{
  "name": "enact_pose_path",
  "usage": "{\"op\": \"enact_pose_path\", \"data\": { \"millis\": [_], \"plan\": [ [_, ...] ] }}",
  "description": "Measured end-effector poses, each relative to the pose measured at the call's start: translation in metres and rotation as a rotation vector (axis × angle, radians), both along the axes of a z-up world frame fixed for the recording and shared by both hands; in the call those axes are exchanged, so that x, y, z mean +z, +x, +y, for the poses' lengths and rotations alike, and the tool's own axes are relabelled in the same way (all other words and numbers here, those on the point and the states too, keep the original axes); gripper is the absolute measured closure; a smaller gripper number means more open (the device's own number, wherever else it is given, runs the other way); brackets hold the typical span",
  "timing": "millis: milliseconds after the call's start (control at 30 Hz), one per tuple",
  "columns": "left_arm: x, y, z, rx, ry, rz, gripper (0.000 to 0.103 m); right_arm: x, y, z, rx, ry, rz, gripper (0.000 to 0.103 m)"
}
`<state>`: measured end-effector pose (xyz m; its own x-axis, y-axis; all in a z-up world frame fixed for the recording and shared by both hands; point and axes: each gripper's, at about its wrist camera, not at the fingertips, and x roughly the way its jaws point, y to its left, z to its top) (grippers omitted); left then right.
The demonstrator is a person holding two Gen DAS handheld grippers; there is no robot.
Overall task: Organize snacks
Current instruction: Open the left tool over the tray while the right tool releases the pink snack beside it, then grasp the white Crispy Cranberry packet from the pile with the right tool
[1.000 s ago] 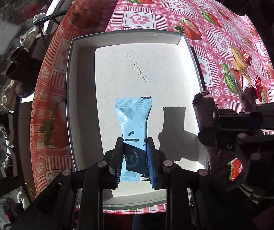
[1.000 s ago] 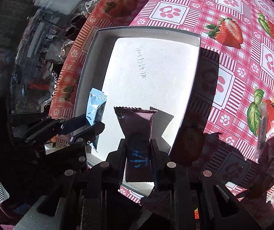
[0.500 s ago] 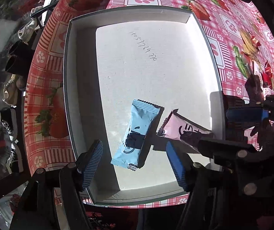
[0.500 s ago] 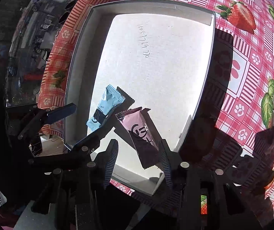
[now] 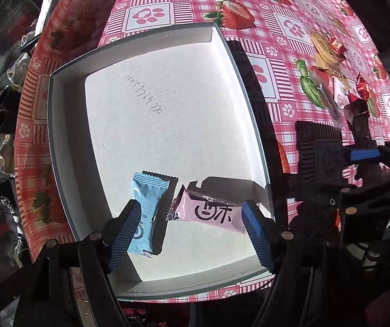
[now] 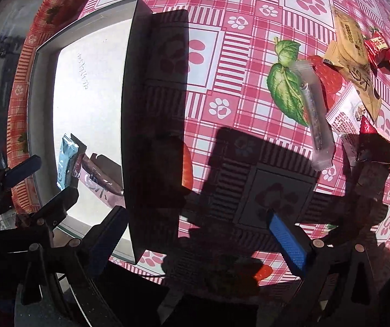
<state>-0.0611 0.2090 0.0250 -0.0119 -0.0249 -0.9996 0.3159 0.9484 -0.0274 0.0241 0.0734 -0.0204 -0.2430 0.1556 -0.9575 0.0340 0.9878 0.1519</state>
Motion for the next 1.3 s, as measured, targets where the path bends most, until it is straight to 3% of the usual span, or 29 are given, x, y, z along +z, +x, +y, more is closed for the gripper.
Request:
{"op": "enact_pose_path", "data": {
  "millis": [500,567,1000,1300],
  "plan": [
    [-0.002,-0.003,-0.07,-0.113,-0.019,0.035,0.024,-0.011,-0.04,-0.107,-0.218,-0.039,0.022,0.001],
    [-0.006,-0.004,-0.099,-0.121,-0.016,0.041,0.024,-0.013,-0.047,-0.12,-0.239,-0.043,0.027,0.001],
    [-0.022,-0.001,-0.167,-0.182,0.01,0.089,0.024,-0.032,-0.103,-0.229,-0.355,-0.056,0.031,0.001],
    [-0.038,0.035,-0.218,-0.149,0.003,0.121,0.023,-0.026,-0.137,-0.327,-0.442,-0.088,-0.027,0.001]
  ]
}}
